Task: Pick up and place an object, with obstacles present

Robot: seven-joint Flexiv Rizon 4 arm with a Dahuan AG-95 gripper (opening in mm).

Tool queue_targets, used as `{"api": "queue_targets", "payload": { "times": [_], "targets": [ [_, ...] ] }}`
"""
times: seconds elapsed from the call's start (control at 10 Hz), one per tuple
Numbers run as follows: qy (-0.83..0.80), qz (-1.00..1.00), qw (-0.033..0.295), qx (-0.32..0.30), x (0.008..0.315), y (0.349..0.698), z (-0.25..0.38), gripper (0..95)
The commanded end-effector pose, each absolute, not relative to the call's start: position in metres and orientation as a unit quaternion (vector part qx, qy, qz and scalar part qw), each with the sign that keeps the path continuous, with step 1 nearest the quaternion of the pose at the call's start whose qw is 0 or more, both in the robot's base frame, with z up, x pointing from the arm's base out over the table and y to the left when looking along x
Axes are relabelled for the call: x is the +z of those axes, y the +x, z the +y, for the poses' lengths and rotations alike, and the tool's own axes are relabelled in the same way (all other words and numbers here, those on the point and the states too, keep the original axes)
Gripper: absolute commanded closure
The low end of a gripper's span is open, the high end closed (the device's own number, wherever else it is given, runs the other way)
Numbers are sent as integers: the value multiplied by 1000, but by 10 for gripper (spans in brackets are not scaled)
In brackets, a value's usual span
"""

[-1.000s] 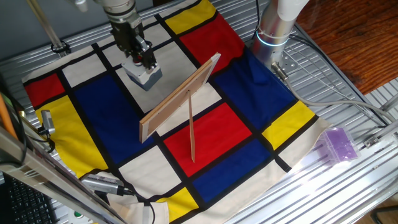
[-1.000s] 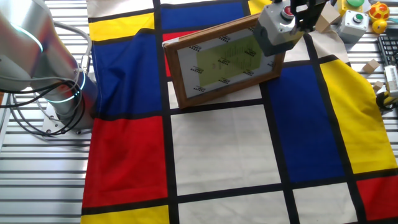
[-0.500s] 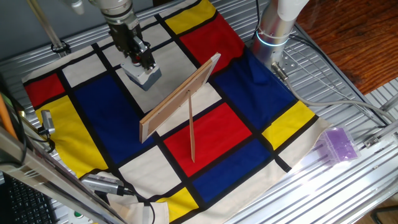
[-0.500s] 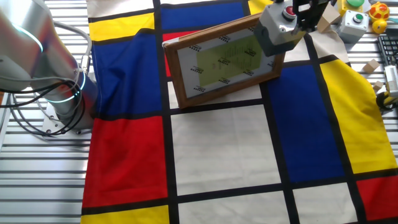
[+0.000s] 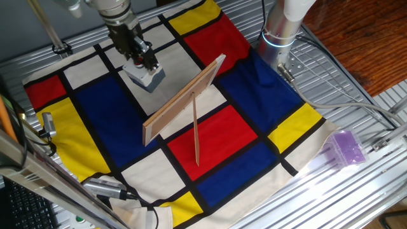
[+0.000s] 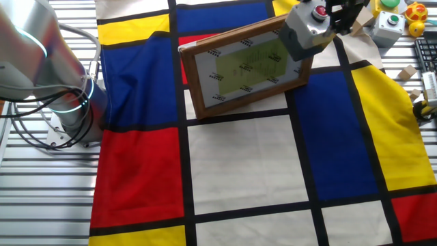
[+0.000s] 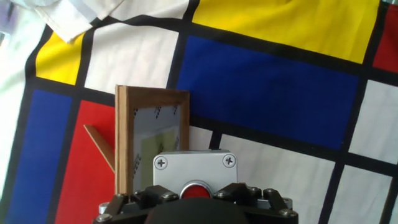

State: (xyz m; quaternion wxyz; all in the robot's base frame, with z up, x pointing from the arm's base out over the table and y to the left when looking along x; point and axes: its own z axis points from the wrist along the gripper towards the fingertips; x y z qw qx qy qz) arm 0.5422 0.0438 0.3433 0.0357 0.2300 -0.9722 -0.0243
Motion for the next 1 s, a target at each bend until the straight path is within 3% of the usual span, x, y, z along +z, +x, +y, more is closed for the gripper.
{"api": "queue_targets", "payload": {
  "times": [0.1, 0.6, 1.0],
  "targets": [
    [229, -972, 39, -22, 343, 541, 44, 950],
    [244, -969, 42, -21, 347, 540, 47, 950],
    [229, -972, 43, -11, 374, 526, 113, 950]
  ]
}}
